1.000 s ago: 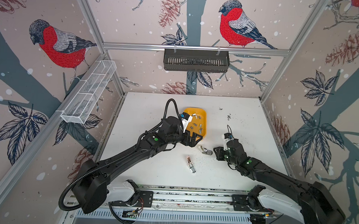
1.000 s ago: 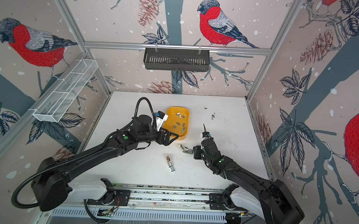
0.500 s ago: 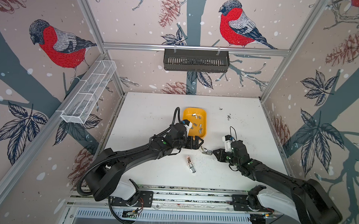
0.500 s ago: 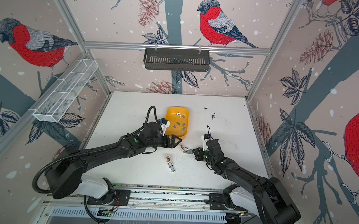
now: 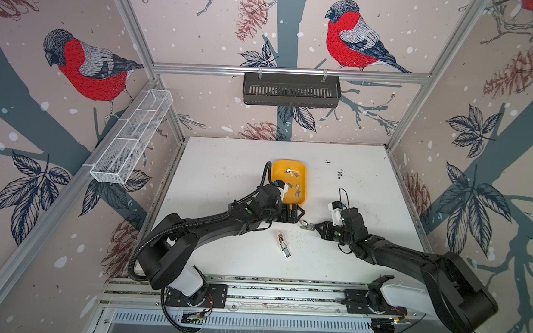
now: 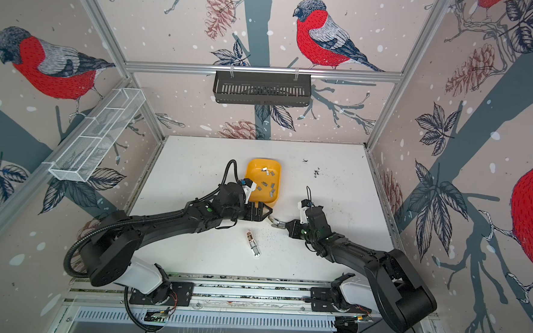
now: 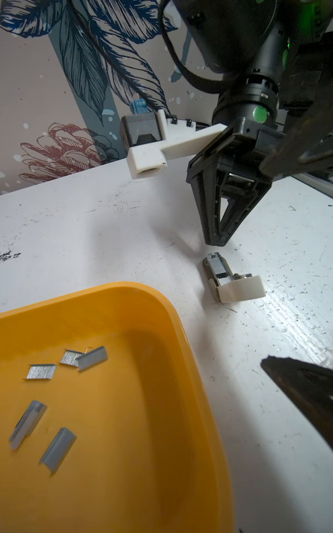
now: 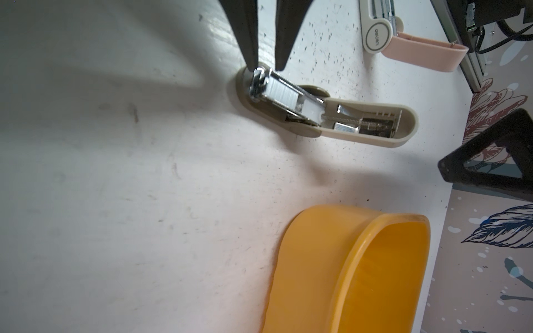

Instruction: Load the staples into the stapler

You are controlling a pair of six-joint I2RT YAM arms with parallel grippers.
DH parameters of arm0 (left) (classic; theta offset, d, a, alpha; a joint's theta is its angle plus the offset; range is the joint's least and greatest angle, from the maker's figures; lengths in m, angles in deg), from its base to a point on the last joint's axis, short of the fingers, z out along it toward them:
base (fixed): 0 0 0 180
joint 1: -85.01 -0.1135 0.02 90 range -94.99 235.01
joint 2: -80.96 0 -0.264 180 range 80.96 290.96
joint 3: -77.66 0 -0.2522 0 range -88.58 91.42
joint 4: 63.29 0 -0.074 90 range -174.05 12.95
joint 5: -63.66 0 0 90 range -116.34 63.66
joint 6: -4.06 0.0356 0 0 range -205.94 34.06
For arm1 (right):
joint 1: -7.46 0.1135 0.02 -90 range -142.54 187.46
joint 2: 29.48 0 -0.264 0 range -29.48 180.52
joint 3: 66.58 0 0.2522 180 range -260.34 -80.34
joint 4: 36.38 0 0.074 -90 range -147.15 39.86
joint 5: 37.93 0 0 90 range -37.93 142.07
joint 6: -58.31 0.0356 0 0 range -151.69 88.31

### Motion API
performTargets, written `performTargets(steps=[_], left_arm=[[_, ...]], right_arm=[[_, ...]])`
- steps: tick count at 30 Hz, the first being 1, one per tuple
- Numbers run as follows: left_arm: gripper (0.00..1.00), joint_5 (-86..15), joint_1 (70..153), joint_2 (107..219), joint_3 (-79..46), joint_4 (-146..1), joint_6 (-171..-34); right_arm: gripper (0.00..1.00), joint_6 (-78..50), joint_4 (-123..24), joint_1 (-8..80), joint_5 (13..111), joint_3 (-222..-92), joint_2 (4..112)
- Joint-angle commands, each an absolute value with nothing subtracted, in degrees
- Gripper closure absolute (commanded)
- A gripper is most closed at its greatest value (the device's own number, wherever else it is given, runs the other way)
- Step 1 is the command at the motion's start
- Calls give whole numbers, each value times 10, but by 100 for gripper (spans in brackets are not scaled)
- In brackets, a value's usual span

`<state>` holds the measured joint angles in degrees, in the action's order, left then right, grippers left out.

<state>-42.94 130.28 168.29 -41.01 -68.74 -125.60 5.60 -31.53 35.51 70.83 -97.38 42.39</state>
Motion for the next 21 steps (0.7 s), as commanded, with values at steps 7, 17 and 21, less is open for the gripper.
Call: performTargets(steps=[7,17,21], left_arm=[[3,-449,1323,1730,-370,-685,-1245],[9,-448,1330,1729,-356,-720,-1258],[10,-437,1329,1723,-351,-755,-1266]], right_arm=[[86,49,-266,348,728,-984,466],[86,47,-264,347,726,-984,465],[86,49,-263,345,722,-984,459]])
